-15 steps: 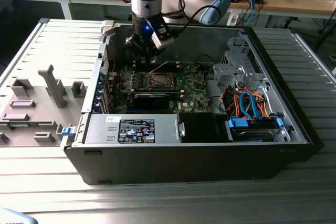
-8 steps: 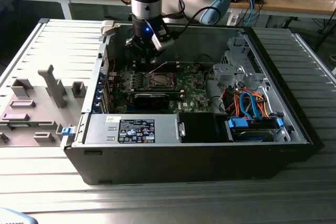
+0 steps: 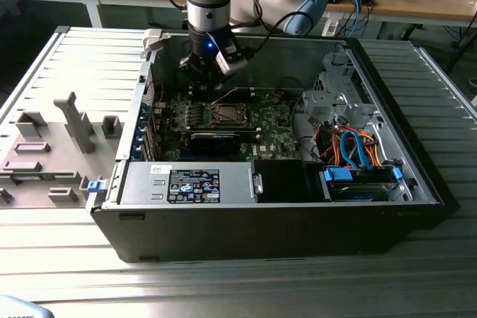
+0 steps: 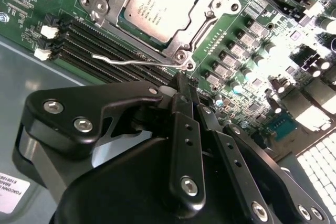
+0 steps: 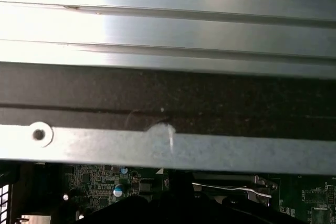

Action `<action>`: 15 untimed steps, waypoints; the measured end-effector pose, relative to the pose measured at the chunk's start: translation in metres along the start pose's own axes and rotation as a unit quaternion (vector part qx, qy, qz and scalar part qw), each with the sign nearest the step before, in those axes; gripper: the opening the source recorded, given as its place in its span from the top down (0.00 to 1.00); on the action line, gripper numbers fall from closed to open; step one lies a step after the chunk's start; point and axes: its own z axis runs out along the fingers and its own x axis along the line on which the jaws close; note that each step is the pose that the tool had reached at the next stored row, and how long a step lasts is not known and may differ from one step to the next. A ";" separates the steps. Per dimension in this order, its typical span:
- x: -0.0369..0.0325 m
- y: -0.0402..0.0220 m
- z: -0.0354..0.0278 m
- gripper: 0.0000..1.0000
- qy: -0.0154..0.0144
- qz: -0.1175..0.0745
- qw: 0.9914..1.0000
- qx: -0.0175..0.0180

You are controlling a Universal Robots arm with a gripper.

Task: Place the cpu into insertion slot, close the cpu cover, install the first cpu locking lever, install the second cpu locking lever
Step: 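Install the first cpu locking lever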

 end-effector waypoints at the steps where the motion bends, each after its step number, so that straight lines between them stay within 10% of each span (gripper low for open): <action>1: -0.0004 0.0000 0.0007 0.89 0.000 0.000 1.000 0.000; 15: -0.0148 0.0007 0.0129 0.89 0.000 0.000 1.000 0.000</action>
